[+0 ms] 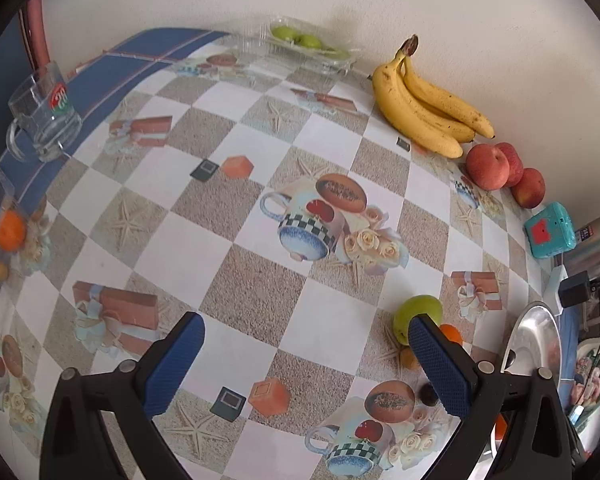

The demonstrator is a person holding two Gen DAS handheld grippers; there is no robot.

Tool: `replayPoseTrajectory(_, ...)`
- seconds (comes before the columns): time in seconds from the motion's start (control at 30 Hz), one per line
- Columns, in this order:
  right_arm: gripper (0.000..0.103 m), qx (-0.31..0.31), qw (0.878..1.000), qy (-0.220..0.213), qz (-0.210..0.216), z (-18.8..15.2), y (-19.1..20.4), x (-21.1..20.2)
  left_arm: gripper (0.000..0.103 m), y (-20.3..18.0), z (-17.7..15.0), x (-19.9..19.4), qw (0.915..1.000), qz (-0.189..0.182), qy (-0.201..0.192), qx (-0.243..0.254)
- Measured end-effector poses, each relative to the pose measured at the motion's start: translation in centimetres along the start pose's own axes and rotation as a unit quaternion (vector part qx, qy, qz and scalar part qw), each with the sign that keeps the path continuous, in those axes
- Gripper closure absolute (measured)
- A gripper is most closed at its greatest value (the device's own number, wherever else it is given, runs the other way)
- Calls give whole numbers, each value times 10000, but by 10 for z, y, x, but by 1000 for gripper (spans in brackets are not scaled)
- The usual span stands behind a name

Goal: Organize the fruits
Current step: 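Move both open tools back to the remaining loose fruit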

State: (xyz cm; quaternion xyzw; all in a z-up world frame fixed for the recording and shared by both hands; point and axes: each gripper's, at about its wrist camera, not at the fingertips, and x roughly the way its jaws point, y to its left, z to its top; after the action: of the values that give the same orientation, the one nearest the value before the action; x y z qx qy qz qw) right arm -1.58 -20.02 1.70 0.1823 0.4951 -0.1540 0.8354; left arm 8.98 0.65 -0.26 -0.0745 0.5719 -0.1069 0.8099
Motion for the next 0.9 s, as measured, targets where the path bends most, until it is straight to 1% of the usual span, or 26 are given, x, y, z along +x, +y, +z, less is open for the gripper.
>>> replayPoseTrajectory(0.1,7,-27,10000,-22,14,-1,4,0,0,1,-2,8,9999,31,137,-40)
replayPoseTrajectory(0.13,8,-52,10000,-10,-10,-1,6,0,0,0,-2,10,9998,29,169,-38)
replayPoseTrajectory(0.2,10,-93,9999,30,-60,-2,8,4,0,0,-3,13,9997,20,224,-33)
replayPoseTrajectory(0.3,10,-182,9997,113,-120,-4,13,10,0,2,-3,18,9995,42,305,-48)
replayPoseTrajectory(0.57,14,-393,9984,402,-116,-12,23,29,0,14,-5,37,9976,53,629,-289)
replayPoseTrajectory(0.67,14,-493,9976,475,-109,-14,27,35,0,19,-7,41,9960,36,731,-515)
replayPoseTrajectory(0.73,14,-496,9972,540,-119,-16,28,39,0,23,-7,41,9952,21,719,-664)
replayPoseTrajectory(0.8,14,-529,9967,601,-167,-18,29,44,0,26,-7,39,9952,93,665,-712)
replayPoseTrajectory(0.9,15,-545,9961,668,-188,-20,29,50,0,29,-7,37,9947,81,620,-816)
